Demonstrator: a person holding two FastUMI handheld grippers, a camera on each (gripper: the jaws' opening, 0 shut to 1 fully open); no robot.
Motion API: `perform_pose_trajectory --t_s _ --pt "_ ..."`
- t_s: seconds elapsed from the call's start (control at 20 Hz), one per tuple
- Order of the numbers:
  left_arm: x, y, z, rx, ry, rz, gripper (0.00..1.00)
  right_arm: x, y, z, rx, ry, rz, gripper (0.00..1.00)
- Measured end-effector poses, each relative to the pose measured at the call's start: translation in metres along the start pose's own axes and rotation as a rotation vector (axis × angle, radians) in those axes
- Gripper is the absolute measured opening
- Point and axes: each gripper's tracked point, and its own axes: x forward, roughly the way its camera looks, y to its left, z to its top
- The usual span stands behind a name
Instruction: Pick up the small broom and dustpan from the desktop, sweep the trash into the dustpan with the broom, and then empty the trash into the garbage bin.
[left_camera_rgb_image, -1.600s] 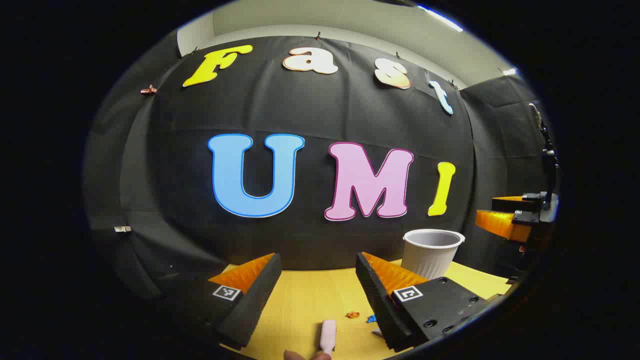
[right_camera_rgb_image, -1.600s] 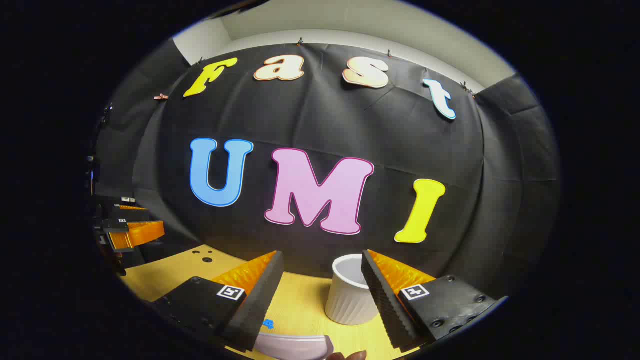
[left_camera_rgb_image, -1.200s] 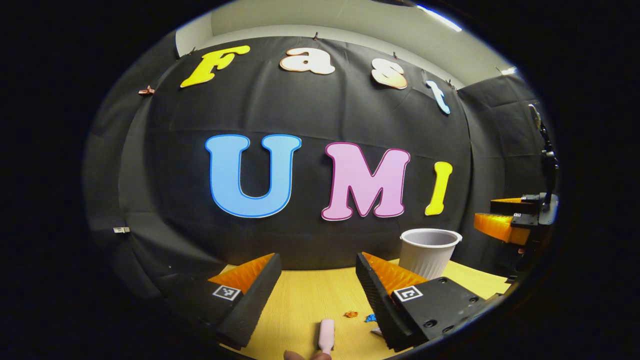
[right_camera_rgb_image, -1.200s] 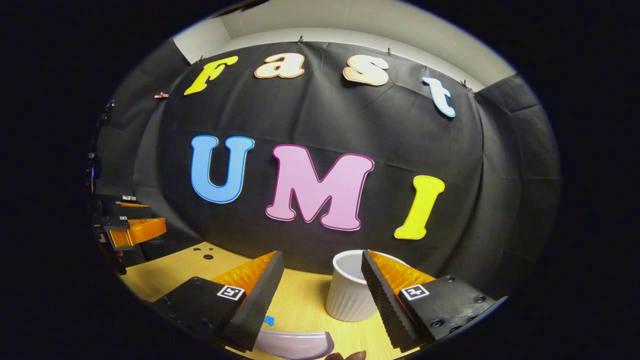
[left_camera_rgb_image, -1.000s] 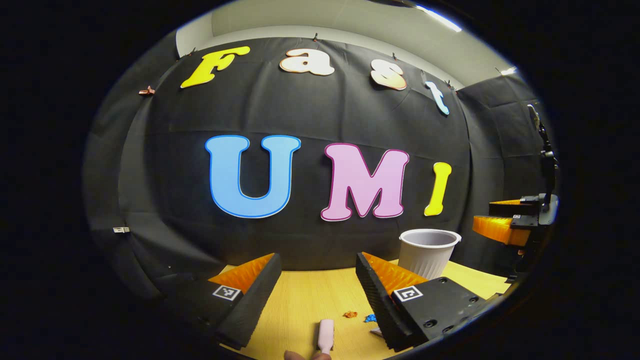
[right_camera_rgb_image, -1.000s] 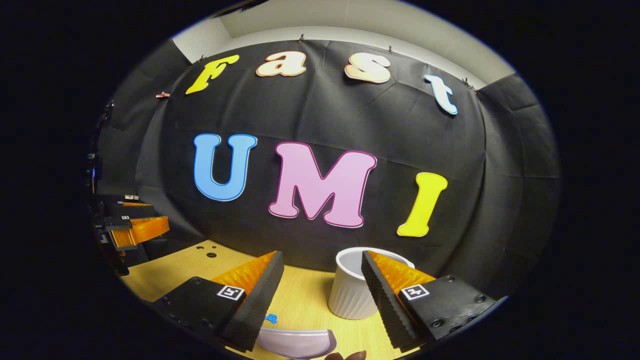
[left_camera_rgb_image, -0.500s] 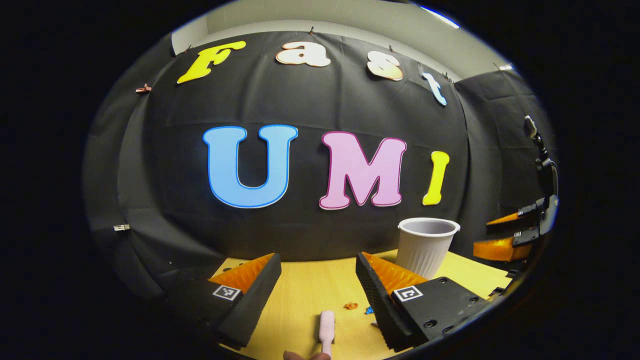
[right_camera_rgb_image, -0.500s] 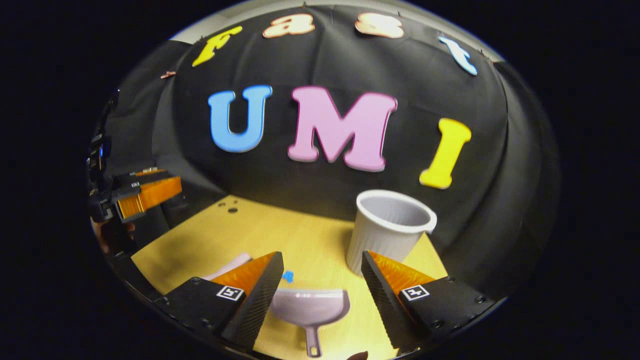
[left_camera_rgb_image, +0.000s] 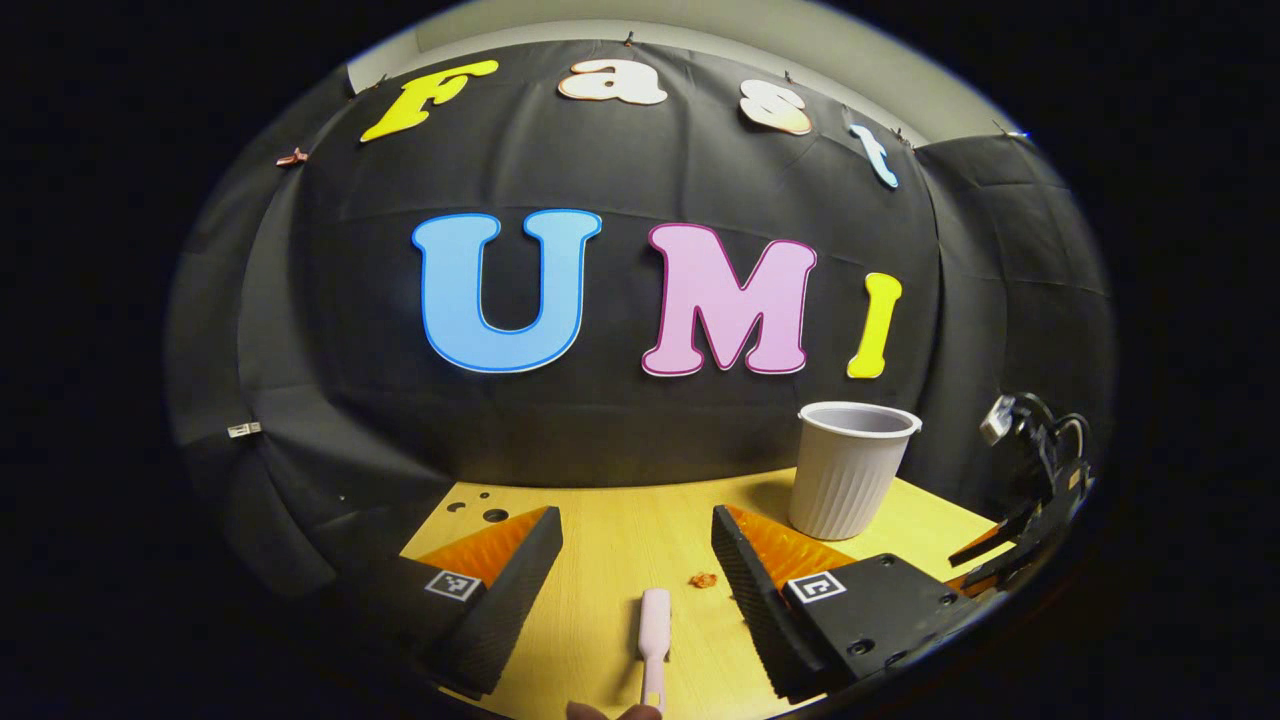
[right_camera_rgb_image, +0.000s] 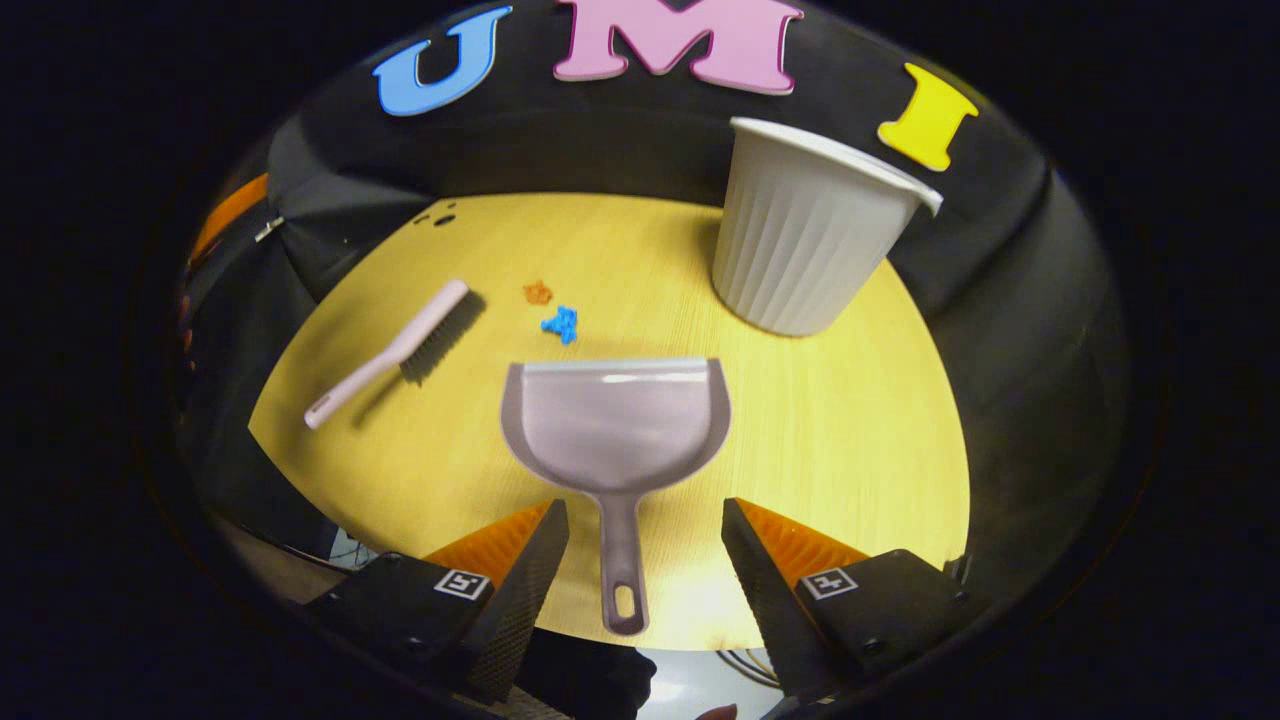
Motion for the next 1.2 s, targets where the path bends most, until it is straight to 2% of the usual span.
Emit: perform_pose_trajectory --t_s 0.15,0.4,0.5,0.7,0.75,0.8,0.85,0.9,1.05,1.1,1.15,1.2 --pt "-0.005 0.006 -0.006 -0.004 0.014 0.018 0.95 0.031 0.003 -0.02 0.001 0.102 0.011 0.94" --pt "-0.011 0.016 -0.018 0.005 0.037 0.05 0.95 0.071 0.011 -0.035 -0.021 0.199 0.018 0.93" --pt "-0.014 0.02 -0.022 0.002 0.046 0.064 0.95 0.083 0.013 -0.035 -0.022 0.231 0.021 0.73" --pt "-0.015 0.022 -0.031 -0.003 0.073 0.077 0.96 0.101 0.021 -0.033 0.017 0.305 0.044 0.74" --pt "-0.014 0.021 -0.035 -0.008 0.081 0.079 0.95 0.103 0.02 -0.032 0.02 0.305 0.048 0.69" --pt "-0.011 0.018 -0.039 -0.014 0.092 0.08 0.96 0.104 0.017 -0.03 0.009 0.305 0.048 0.43" --pt "-0.009 0.017 -0.042 -0.014 0.096 0.081 0.96 0.105 0.017 -0.027 -0.004 0.291 0.052 0.38" --pt "-0.006 0.015 -0.045 -0.012 0.104 0.08 0.95 0.105 0.017 -0.027 -0.014 0.28 0.058 0.38" --pt "0.009 0.007 -0.077 -0.016 0.195 0.062 0.95 0.1 0.015 -0.024 0.0 0.263 0.073 0.36" --pt "0.013 0.004 -0.09 -0.02 0.241 0.048 0.95 0.096 0.013 -0.021 0.002 0.242 0.075 0.29" --pt "0.018 -0.002 -0.111 -0.025 0.311 0.025 0.95 0.087 0.009 -0.016 0.004 0.221 0.082 0.29" --pt "0.022 -0.009 -0.14 -0.024 0.418 0.001 0.96 0.079 0.003 -0.013 -0.009 0.209 0.075 0.36"
